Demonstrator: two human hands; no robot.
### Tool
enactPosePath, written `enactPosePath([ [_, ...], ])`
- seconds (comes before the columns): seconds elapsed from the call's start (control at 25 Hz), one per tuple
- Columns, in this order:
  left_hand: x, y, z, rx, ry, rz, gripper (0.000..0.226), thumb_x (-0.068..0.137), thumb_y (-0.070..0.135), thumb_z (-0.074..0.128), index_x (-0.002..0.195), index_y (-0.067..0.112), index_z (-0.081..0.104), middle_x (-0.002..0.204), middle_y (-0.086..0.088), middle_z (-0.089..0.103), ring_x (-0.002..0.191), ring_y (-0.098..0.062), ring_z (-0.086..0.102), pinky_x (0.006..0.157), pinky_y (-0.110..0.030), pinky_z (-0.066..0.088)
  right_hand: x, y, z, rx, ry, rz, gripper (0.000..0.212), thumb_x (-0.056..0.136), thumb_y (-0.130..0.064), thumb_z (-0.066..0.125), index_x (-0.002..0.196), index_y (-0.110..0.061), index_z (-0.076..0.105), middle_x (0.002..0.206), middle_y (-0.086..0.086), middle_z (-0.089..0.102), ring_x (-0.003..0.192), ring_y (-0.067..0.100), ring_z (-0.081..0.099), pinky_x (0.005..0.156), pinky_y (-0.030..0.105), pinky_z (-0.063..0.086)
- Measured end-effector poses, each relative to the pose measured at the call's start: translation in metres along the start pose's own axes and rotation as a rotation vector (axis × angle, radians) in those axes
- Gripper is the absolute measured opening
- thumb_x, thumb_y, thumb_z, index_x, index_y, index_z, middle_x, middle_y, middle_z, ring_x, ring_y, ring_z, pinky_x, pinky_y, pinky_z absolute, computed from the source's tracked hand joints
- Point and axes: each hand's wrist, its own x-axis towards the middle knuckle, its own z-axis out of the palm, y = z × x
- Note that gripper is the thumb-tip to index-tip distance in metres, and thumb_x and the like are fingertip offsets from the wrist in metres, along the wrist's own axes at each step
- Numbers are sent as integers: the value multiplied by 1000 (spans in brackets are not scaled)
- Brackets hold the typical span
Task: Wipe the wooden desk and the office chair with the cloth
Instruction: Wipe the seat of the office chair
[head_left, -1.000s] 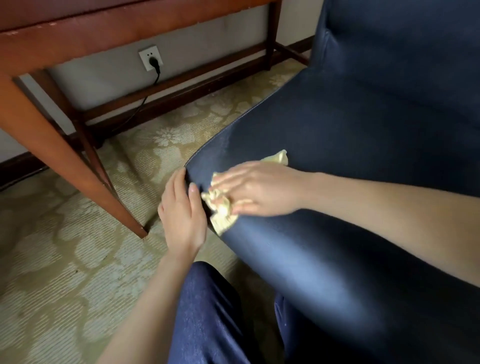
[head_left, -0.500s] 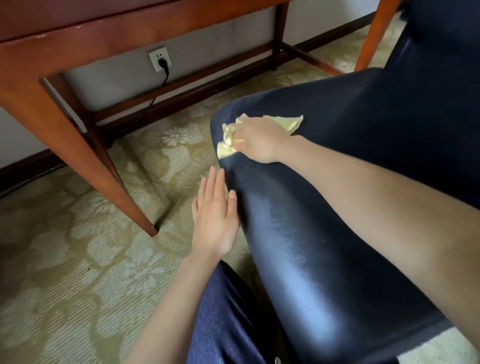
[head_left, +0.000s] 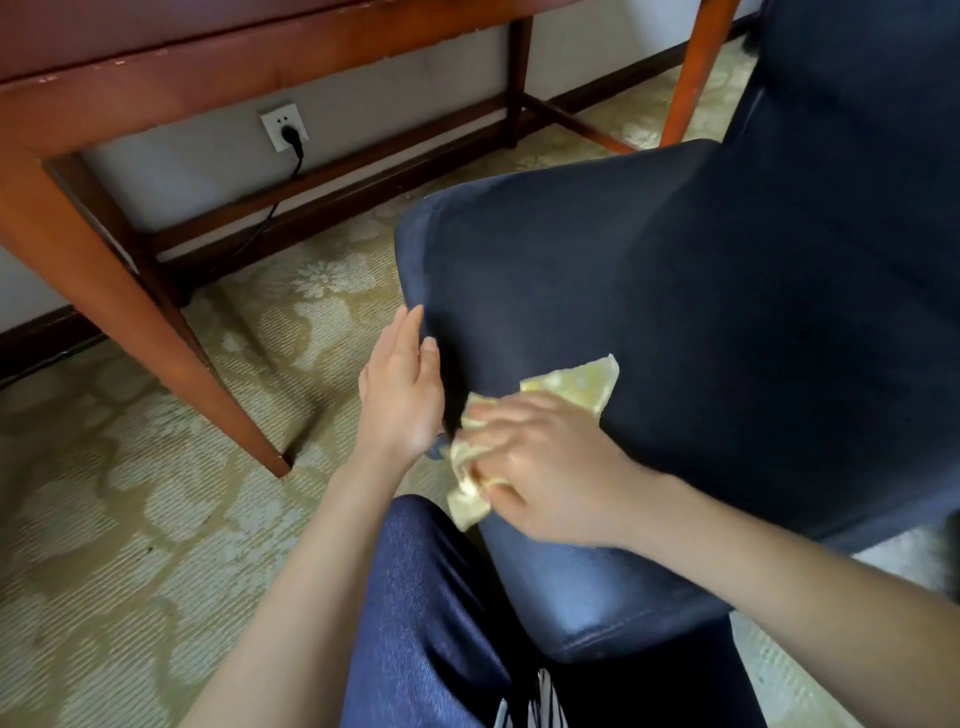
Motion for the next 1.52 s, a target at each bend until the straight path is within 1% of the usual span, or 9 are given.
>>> enactPosePath([
  [0.36, -20, 69, 42, 211, -190, 281, 51, 101, 34, 35, 149, 24, 22, 160, 3, 5, 146, -17, -2, 118, -43, 0, -155, -20, -3, 19, 97, 90, 24, 82, -32, 61, 104, -31, 72, 127, -11, 61, 128, 12, 48, 105, 34, 37],
  [0.52, -19, 88, 65, 332, -296, 376, 53, 100, 38, 32, 150, 26, 18, 160, 4, -1, 146, -18, -9, 115, -44, -6, -200, 16, -12, 14, 155, 330, 35, 93, -40, 46, 119, -29, 66, 139, -10, 49, 136, 10, 37, 108, 33, 30],
  [0.68, -16, 107, 91, 498, -372, 493, 54, 99, 41, 31, 150, 27, 16, 160, 4, -3, 145, -19, -12, 114, -48, -8, -220, 77, -23, 182, 241, 573, 33, 95, -34, 52, 125, -22, 62, 138, -8, 51, 136, 10, 36, 111, 39, 32],
  [0.8, -8, 122, 111, 596, -425, 568, 56, 99, 44, 30, 150, 28, 14, 159, 4, -4, 145, -20, -12, 114, -50, -7, -227, 125, -33, 217, 271, 626, 32, 93, -22, 57, 123, -16, 63, 135, -9, 51, 136, 12, 36, 115, 24, 22],
  [0.92, -1, 136, 133, 702, -515, 611, 60, 98, 50, 28, 150, 30, 9, 159, 4, -8, 145, -23, -15, 113, -52, -7, -229, 177, -42, 189, 244, 732, 26, 95, -19, 55, 114, -6, 67, 134, -9, 49, 134, 12, 34, 106, 4, 9],
  [1.04, 10, 148, 152, 779, -569, 610, 71, 92, 64, 28, 150, 35, 0, 158, 5, -16, 142, -26, -24, 111, -56, -11, -228, 225, -52, 177, 238, 893, 28, 98, -22, 50, 109, -2, 67, 136, 8, 53, 132, 25, 40, 103, 16, 20],
  [1.16, 29, 160, 165, 806, -620, 594, 90, 77, 80, 32, 147, 43, -9, 156, 7, -24, 140, -26, -30, 109, -59, -13, -219, 262, -61, 172, 256, 1045, 30, 99, -23, 46, 106, 0, 63, 119, 14, 59, 116, 31, 48, 95, 31, 31],
  [1.36, 53, 174, 183, 920, -709, 685, 100, 62, 90, 28, 142, 50, -17, 154, 6, -29, 141, -27, -28, 109, -58, -16, -195, 301, -60, 47, 291, 1248, 39, 101, -31, 36, 121, -6, 57, 132, 14, 53, 121, 32, 46, 94, 35, 36],
  [1.52, 55, 183, 195, 1031, -762, 672, 98, 66, 88, 26, 144, 46, -16, 156, 0, -23, 142, -31, -24, 108, -60, -16, -189, 302, -58, 35, 264, 1223, 37, 101, -33, 37, 120, -9, 58, 137, 13, 49, 121, 32, 47, 85, 33, 35],
])
